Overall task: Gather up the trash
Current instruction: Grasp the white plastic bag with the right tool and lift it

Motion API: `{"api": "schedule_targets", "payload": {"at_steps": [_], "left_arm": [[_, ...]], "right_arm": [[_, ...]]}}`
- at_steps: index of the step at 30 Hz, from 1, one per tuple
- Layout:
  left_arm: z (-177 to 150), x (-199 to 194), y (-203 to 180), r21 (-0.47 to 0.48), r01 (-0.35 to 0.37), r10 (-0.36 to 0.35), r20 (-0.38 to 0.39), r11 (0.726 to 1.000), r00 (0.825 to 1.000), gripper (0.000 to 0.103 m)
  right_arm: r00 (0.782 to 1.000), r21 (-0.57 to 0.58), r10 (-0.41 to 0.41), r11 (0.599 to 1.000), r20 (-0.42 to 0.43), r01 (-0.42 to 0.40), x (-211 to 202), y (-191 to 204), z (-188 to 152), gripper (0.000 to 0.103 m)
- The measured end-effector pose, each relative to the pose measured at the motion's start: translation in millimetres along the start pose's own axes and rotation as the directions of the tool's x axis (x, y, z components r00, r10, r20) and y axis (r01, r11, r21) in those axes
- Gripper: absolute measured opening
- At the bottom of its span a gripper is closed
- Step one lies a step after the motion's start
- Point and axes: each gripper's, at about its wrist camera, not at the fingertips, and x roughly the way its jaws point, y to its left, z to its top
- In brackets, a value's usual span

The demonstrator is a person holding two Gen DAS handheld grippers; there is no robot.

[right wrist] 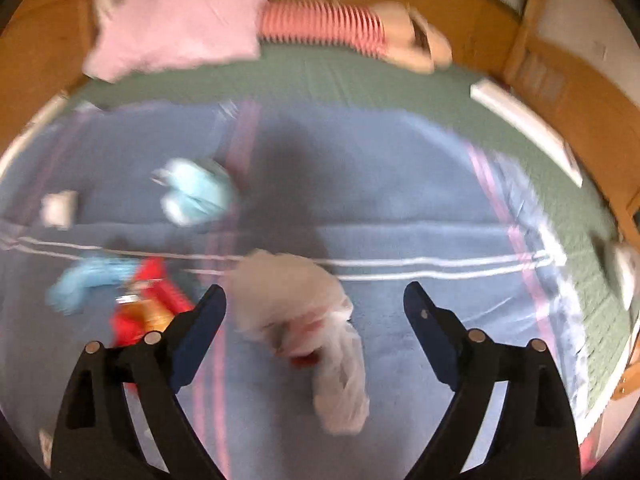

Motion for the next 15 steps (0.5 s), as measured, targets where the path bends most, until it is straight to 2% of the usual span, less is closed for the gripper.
{"api": "schedule_targets", "payload": {"at_steps": [2, 3, 4, 6, 7, 8, 10, 12, 15], "left_arm": [[0, 1, 0, -0.002, 0.001, -0.001, -0.006, 1.000, 1.000, 0.098], [0, 2, 0, -0.003, 0.002, -0.002, -0.008, 1.000, 1.000, 0.098], [0, 2, -1, -0.001, 0.001, -0.001, -0.009, 1.000, 1.000, 0.098], [0, 2, -1, 0.002, -0.002, 0.002, -0.008, 1.000, 1.000, 0.098], [-1, 1, -2, 0.004, 0.000, 0.000, -0.006, 1.000, 1.000, 0.098], [-1, 1, -2, 0.005, -0.001, 0.001, -0.003, 1.000, 1.000, 0.098], [-1, -1, -1, 0.003, -0.004, 0.004, 0.007, 1.000, 1.000, 0.098], [0, -2, 2, -0.013, -0.004, 0.004, 0.010, 1.000, 1.000, 0.098], [0, 0, 7, -0.037, 0.002, -0.002, -0.003, 0.999, 1.000, 0.098]], "right_arm": [[0.997, 0.054, 0.067, 0.996, -0.036, -0.065, 16, -13, -3, 0.088], [0.993, 0.075, 0.107, 0.992, -0.047, -0.103, 21, -13, -4, 0.082], [0.991, 0.079, 0.124, 0.990, -0.054, -0.119, 22, -10, -12, 0.074], [0.986, 0.071, 0.149, 0.987, -0.076, -0.144, 25, -4, -21, 0.044], [0.987, 0.062, 0.150, 0.987, -0.064, -0.146, 20, 1, -21, 0.040], [0.984, 0.053, 0.171, 0.984, -0.058, -0.168, 15, 3, -24, 0.031], [0.968, 0.071, 0.241, 0.969, -0.074, -0.236, 5, 7, -32, 0.028], [0.942, 0.075, 0.319, 0.947, -0.107, -0.312, -8, 19, -51, 0.027], [0.898, 0.010, 0.404, 0.912, -0.176, -0.409, -29, 44, -81, 0.027]]}}
